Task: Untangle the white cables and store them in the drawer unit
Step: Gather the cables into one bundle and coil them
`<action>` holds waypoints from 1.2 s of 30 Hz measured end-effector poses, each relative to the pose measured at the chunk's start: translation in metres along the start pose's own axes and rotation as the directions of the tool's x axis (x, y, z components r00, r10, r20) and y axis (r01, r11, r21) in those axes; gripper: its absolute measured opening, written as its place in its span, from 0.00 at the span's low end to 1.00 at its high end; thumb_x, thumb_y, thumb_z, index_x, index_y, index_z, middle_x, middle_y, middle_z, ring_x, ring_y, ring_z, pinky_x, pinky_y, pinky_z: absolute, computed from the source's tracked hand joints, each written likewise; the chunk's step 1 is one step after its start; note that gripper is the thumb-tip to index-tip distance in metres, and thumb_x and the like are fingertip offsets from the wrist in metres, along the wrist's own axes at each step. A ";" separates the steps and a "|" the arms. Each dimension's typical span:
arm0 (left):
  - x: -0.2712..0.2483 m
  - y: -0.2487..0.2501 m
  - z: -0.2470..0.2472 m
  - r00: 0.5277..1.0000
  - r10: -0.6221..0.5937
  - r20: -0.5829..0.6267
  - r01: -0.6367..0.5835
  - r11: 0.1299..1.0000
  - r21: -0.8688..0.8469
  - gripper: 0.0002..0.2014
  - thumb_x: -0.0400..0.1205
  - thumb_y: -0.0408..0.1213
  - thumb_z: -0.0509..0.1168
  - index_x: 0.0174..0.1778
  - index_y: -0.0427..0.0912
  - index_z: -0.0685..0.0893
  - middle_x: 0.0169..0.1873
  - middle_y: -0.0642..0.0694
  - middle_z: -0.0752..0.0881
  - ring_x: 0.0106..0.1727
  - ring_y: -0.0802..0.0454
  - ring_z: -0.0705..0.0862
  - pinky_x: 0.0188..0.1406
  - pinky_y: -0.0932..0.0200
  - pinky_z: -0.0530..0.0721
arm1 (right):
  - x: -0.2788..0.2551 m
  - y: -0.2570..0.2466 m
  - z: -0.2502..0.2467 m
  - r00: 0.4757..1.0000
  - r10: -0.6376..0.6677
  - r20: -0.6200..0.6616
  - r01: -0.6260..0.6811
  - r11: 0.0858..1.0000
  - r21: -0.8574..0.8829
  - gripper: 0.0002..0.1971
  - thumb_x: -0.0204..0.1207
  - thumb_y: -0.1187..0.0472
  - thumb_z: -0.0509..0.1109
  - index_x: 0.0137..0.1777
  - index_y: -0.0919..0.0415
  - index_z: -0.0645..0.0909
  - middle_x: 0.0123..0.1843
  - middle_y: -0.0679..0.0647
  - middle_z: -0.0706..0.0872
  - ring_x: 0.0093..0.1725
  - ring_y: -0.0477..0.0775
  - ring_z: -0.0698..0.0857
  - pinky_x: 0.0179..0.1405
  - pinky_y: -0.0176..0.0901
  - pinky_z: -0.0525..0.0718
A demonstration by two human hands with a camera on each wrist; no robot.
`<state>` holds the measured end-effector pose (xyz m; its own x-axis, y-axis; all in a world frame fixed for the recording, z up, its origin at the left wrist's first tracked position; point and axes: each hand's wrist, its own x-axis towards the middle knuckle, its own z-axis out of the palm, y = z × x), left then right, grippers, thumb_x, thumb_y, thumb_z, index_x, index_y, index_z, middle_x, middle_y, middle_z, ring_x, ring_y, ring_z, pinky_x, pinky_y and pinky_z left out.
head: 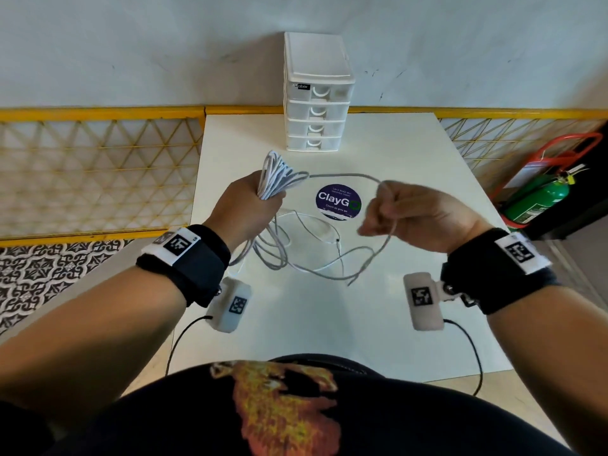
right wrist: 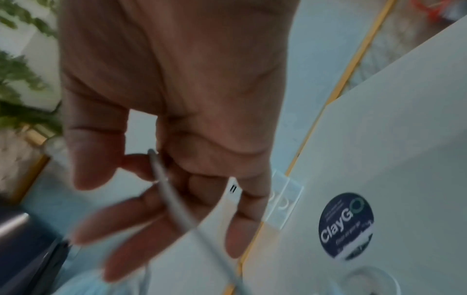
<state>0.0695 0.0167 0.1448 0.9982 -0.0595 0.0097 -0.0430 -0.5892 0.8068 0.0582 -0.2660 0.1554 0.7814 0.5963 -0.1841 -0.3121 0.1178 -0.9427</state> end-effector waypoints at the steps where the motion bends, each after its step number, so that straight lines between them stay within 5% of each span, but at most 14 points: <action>1: 0.000 -0.004 -0.004 1.000 0.013 0.017 -0.014 0.998 0.055 0.08 0.83 0.42 0.65 0.50 0.42 0.84 0.42 0.43 0.87 0.43 0.44 0.82 0.44 0.54 0.79 | -0.004 -0.007 -0.011 0.999 -0.019 -0.043 0.022 0.997 0.080 0.19 0.57 0.59 0.85 0.38 0.58 0.76 0.36 0.60 0.85 0.39 0.59 0.86 0.57 0.59 0.81; 4: 0.002 -0.021 -0.018 0.997 0.027 0.068 -0.040 0.981 0.191 0.04 0.82 0.42 0.65 0.50 0.47 0.82 0.43 0.44 0.87 0.45 0.43 0.83 0.42 0.55 0.77 | -0.018 -0.026 -0.036 0.969 -0.019 -0.247 0.025 0.999 0.023 0.17 0.52 0.64 0.85 0.36 0.56 0.80 0.30 0.54 0.80 0.28 0.51 0.82 0.43 0.49 0.88; 6: 0.003 -0.028 -0.025 0.997 0.017 0.070 -0.031 0.978 0.205 0.06 0.82 0.43 0.66 0.52 0.49 0.83 0.44 0.44 0.88 0.46 0.43 0.83 0.44 0.54 0.78 | -0.023 -0.031 -0.048 0.911 -0.013 -0.411 -0.160 0.910 -0.383 0.11 0.59 0.69 0.79 0.35 0.53 0.84 0.28 0.52 0.81 0.25 0.50 0.80 0.33 0.44 0.83; 10: 0.001 -0.032 -0.026 0.997 -0.005 0.074 -0.011 0.979 0.204 0.09 0.82 0.45 0.66 0.56 0.47 0.84 0.45 0.45 0.89 0.48 0.42 0.85 0.50 0.50 0.81 | -0.022 -0.032 -0.047 0.742 -0.373 -0.558 -0.578 0.067 -0.813 0.01 0.77 0.60 0.66 0.45 0.54 0.77 0.32 0.54 0.84 0.34 0.62 0.83 0.36 0.46 0.74; 11: 0.001 -0.032 -0.023 0.997 -0.008 0.071 -0.007 0.978 0.210 0.09 0.82 0.44 0.66 0.54 0.47 0.84 0.44 0.45 0.88 0.47 0.41 0.85 0.50 0.49 0.82 | -0.021 -0.031 -0.048 0.701 -0.473 -0.533 -0.600 0.012 -0.800 0.05 0.80 0.56 0.63 0.46 0.57 0.76 0.31 0.56 0.83 0.34 0.63 0.81 0.37 0.46 0.73; 13: -0.002 -0.031 -0.021 0.998 -0.037 0.049 0.026 0.979 0.203 0.08 0.82 0.44 0.66 0.54 0.47 0.84 0.43 0.44 0.88 0.47 0.40 0.85 0.49 0.48 0.82 | -0.019 -0.034 -0.054 0.628 -0.417 -0.657 -0.608 0.264 -0.749 0.17 0.82 0.45 0.60 0.43 0.58 0.77 0.29 0.57 0.83 0.32 0.61 0.80 0.38 0.47 0.76; 15: -0.003 -0.033 -0.020 0.997 -0.078 0.017 0.073 0.980 0.184 0.10 0.82 0.46 0.66 0.56 0.47 0.85 0.46 0.43 0.89 0.49 0.39 0.85 0.52 0.47 0.82 | -0.020 -0.035 -0.062 0.637 -0.210 -0.741 -0.515 0.600 -0.612 0.19 0.79 0.41 0.63 0.38 0.56 0.78 0.26 0.56 0.81 0.26 0.57 0.78 0.37 0.49 0.77; 16: -0.004 -0.034 -0.020 0.995 -0.101 0.003 0.100 0.982 0.161 0.11 0.82 0.46 0.66 0.57 0.47 0.85 0.47 0.43 0.89 0.50 0.40 0.85 0.53 0.48 0.82 | -0.022 -0.034 -0.070 0.644 -0.191 -0.741 -0.485 0.647 -0.588 0.19 0.77 0.41 0.67 0.38 0.57 0.78 0.26 0.56 0.78 0.25 0.56 0.76 0.35 0.48 0.76; 20: -0.009 -0.028 -0.018 0.988 -0.150 -0.047 0.149 0.988 -0.032 0.12 0.82 0.51 0.68 0.54 0.48 0.86 0.37 0.50 0.85 0.37 0.50 0.82 0.41 0.58 0.77 | -0.029 -0.023 -0.098 0.680 -0.199 -0.705 -0.632 0.328 -0.702 0.20 0.67 0.49 0.80 0.52 0.56 0.77 0.43 0.56 0.82 0.38 0.54 0.80 0.37 0.46 0.76; 22: -0.009 -0.020 -0.015 0.984 -0.154 -0.092 0.135 0.973 -0.189 0.11 0.83 0.50 0.66 0.51 0.48 0.88 0.29 0.50 0.80 0.31 0.53 0.77 0.36 0.59 0.75 | -0.029 -0.012 -0.105 0.696 -0.018 -0.718 -0.717 0.039 -0.696 0.38 0.61 0.50 0.83 0.70 0.50 0.70 0.59 0.58 0.82 0.57 0.60 0.82 0.57 0.54 0.79; 24: -0.009 -0.006 -0.014 0.978 -0.165 -0.130 0.107 0.923 -0.370 0.09 0.85 0.45 0.64 0.45 0.47 0.87 0.25 0.50 0.78 0.28 0.54 0.77 0.34 0.58 0.76 | -0.024 -0.007 -0.102 0.730 0.112 -0.675 -0.674 -0.048 -0.737 0.57 0.58 0.48 0.85 0.83 0.46 0.53 0.75 0.61 0.71 0.74 0.65 0.71 0.72 0.61 0.71; 29: 0.000 0.039 -0.002 0.976 -0.211 -0.059 0.082 0.600 -0.796 0.09 0.87 0.39 0.61 0.42 0.42 0.81 0.20 0.52 0.78 0.24 0.54 0.83 0.31 0.60 0.84 | 0.000 -0.029 -0.022 0.972 -0.048 -0.228 -0.167 0.541 -0.824 0.59 0.58 0.43 0.81 0.84 0.43 0.47 0.84 0.46 0.60 0.79 0.42 0.61 0.75 0.39 0.60; 33: -0.004 0.088 0.005 0.979 -0.203 0.014 0.093 0.385 -0.918 0.10 0.87 0.41 0.60 0.41 0.42 0.79 0.19 0.52 0.75 0.33 0.50 0.89 0.36 0.58 0.88 | 0.025 -0.028 0.033 0.990 -0.137 0.030 0.113 0.657 -0.746 0.66 0.53 0.40 0.84 0.84 0.39 0.41 0.85 0.42 0.54 0.83 0.39 0.54 0.80 0.43 0.58; 36: -0.006 0.114 0.002 0.977 -0.208 0.044 0.096 0.245 -0.965 0.12 0.87 0.42 0.61 0.39 0.42 0.79 0.19 0.52 0.76 0.37 0.50 0.91 0.45 0.52 0.91 | 0.038 -0.019 0.042 0.992 -0.108 0.068 0.127 0.784 -0.608 0.61 0.57 0.52 0.87 0.83 0.40 0.48 0.79 0.51 0.72 0.76 0.44 0.73 0.73 0.50 0.76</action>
<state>0.0587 -0.0512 0.2354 0.9824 0.0288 -0.1848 0.1262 0.6273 0.7685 0.0709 -0.2122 0.1784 0.7718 0.6329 -0.0615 0.1834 -0.3142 -0.9315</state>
